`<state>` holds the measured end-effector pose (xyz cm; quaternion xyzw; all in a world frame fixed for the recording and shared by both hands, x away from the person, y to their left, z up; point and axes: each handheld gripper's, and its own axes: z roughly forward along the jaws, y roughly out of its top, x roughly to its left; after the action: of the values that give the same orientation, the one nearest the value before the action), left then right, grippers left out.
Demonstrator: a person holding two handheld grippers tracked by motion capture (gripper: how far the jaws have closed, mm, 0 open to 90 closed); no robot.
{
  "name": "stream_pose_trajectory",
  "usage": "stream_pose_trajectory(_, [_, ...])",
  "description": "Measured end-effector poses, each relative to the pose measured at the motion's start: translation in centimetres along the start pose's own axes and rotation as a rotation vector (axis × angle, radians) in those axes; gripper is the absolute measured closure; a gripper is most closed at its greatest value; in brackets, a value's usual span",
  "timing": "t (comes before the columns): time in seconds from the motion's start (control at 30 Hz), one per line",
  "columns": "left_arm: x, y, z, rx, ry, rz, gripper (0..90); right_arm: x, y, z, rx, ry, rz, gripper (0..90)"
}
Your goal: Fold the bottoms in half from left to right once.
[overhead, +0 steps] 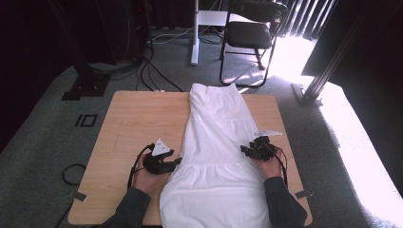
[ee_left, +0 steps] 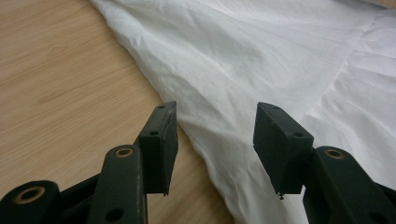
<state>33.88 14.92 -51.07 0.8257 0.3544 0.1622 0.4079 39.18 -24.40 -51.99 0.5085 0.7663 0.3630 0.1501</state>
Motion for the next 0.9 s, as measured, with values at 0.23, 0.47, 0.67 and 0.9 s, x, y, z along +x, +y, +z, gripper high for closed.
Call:
stream_pose_trajectory(0.23, [0.0, 0.8, 1.9, 0.023, -0.009, -0.003, 50.7, -0.4, 0.1, 1.6, 0.082, 0.055, 0.002, 81.2])
stream_pose_trajectory(0.47, [-0.2, 1.5, 2.8, 0.031, -0.018, 0.005, 50.7, 0.4, 0.8, -1.0, -0.016, 0.008, -0.053, 90.0])
stream_pose_trajectory(0.67, [-0.6, 1.7, 3.6, 0.037, -0.025, 0.009, 50.3, -1.2, 1.5, -4.8, -0.168, -0.081, -0.032, 90.0])
stream_pose_trajectory(0.9, [-0.8, 1.7, 4.2, 0.046, -0.021, 0.009, 48.9, -4.0, 0.3, -5.3, -0.149, -0.231, -0.01, 90.0])
